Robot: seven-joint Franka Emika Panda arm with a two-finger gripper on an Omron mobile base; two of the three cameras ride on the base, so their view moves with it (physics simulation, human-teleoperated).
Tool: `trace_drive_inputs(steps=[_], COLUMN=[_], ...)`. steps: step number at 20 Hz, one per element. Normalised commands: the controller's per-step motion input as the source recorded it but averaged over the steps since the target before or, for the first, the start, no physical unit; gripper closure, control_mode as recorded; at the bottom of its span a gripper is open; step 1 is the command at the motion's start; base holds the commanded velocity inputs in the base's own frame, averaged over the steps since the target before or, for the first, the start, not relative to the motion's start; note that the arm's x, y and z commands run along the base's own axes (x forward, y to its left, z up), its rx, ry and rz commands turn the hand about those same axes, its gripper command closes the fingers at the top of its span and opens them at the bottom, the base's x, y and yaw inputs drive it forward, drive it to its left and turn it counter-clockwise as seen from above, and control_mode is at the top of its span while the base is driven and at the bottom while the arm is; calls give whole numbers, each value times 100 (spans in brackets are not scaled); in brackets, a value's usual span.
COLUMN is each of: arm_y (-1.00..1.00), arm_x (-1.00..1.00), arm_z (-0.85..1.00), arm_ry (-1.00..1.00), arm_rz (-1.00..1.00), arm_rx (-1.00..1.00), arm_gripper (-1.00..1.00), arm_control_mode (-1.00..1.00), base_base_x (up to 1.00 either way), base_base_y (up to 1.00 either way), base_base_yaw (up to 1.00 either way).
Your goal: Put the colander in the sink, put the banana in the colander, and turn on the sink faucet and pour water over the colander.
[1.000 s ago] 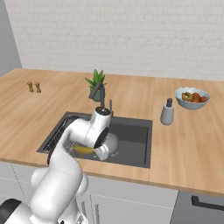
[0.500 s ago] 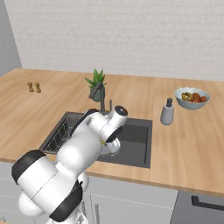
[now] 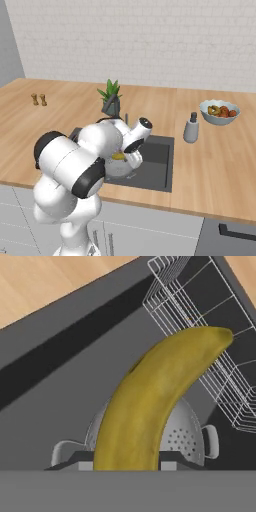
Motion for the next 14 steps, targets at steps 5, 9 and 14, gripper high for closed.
trace_drive_inputs(steps=[5,9,14], arm_y=[0,1,4], arm_x=[21,25,20], arm_z=[-40,-35,-25], arm_ry=[0,0,0], arm_rz=[0,0,0], arm_rx=[0,3,4], arm_gripper=[100,100,100], arm_control_mode=[-100,-100,-100], base_base_x=[0,0,0], base_base_y=[0,0,0], base_base_yaw=[0,0,0])
